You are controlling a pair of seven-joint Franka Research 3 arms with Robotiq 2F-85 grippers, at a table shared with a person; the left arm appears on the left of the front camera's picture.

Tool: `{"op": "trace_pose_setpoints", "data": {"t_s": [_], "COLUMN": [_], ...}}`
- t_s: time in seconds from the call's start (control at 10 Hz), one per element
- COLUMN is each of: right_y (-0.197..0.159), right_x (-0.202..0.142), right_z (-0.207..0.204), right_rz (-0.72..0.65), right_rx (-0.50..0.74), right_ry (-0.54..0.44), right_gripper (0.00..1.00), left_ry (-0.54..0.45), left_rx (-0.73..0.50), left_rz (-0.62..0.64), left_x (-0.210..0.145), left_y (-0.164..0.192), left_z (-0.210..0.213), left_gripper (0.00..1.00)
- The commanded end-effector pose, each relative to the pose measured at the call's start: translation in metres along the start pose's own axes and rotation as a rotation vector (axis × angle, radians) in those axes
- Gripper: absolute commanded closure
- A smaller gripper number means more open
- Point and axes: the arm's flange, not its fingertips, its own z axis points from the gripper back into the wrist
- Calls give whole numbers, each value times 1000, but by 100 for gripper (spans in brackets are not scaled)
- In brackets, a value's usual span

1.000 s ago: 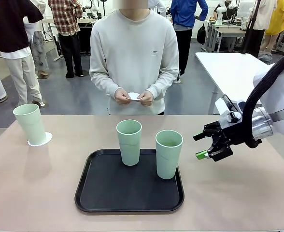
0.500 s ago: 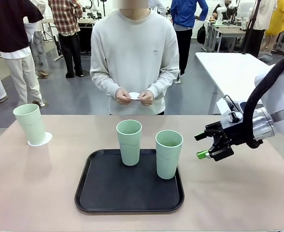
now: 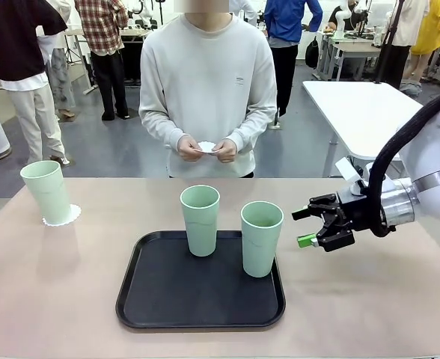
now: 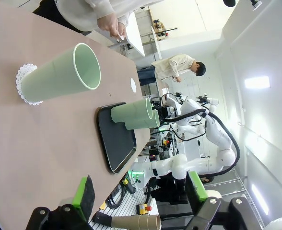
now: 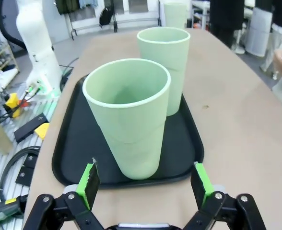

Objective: Place coasters on the table and set cups on them.
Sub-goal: Take one Reusable plastic cup from the Flat Tray and place it on a coaster set by the human.

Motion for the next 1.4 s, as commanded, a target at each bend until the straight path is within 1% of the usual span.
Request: {"op": "trace_pose_setpoints", "data": {"t_s": [0.0,0.1,0.3,0.5,1.0,1.3], "right_y": [-8,-9,-10,-15,-22,-22], "right_x": [-11,-14,-18,-21,-23,-21], "right_z": [-8,-17,-32,-43,-58,-66], "right_rz": [23,14,15,53,68,62], "right_rx": [25,65,92,74,57,74], "right_ry": [-50,-56,-41,-52,-66,-66], "right_gripper": [0,0,0,0,0,0], "left_ry": [-16,-16,-16,-16,-16,-16], "left_rx": [-4,-4,-4,-4,-4,-4], "left_rz": [6,6,6,6,6,6], "left_x": [1,1,1,1,1,1], "left_y": [-2,-2,-2,-2,-2,-2], "left_z": [1,1,1,1,1,1], "left_gripper": [0,0,0,0,0,0]}}
